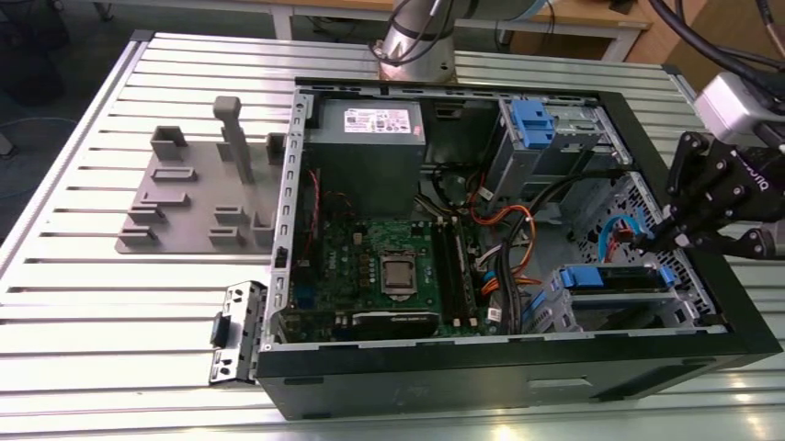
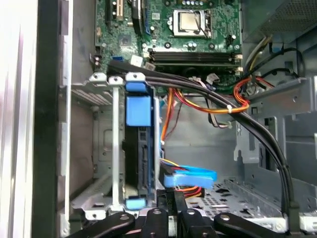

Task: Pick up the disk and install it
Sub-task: 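Insert the first disk wire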

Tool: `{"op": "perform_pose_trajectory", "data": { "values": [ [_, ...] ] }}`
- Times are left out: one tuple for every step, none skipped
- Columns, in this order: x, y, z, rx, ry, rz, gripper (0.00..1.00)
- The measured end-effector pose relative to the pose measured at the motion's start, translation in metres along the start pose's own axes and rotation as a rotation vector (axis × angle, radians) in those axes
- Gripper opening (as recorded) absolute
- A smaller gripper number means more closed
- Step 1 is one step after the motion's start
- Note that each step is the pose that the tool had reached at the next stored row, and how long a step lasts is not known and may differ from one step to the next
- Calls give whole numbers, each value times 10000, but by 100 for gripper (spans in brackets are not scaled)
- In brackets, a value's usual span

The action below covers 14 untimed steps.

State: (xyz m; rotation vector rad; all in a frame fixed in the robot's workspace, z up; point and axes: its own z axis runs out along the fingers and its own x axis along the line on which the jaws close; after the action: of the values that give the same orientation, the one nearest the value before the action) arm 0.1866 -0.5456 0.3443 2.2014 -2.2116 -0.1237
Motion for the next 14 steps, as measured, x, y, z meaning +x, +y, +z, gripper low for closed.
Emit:
{"op": "perform_pose_trajectory", "data": {
  "values": [
    [20, 10, 0, 0, 3, -3, 16],
    [39, 16, -1, 0, 7, -6, 16],
    [58, 22, -1, -1, 10, -12, 16],
    [77, 28, -1, 0, 11, -16, 16],
    [94, 33, 0, -1, 12, -20, 16],
    [105, 38, 3, -1, 11, -23, 16],
    [114, 45, 6, -1, 12, -25, 16],
    [121, 55, 8, -1, 12, -26, 16],
    [130, 62, 12, -1, 12, -27, 16],
    [140, 67, 15, -1, 11, -28, 16],
    [149, 72, 18, -2, 11, -30, 16],
    [159, 76, 20, -1, 12, -31, 16],
    [168, 79, 22, -1, 13, -32, 16],
    [175, 83, 24, -1, 13, -32, 16]
  ]
}}
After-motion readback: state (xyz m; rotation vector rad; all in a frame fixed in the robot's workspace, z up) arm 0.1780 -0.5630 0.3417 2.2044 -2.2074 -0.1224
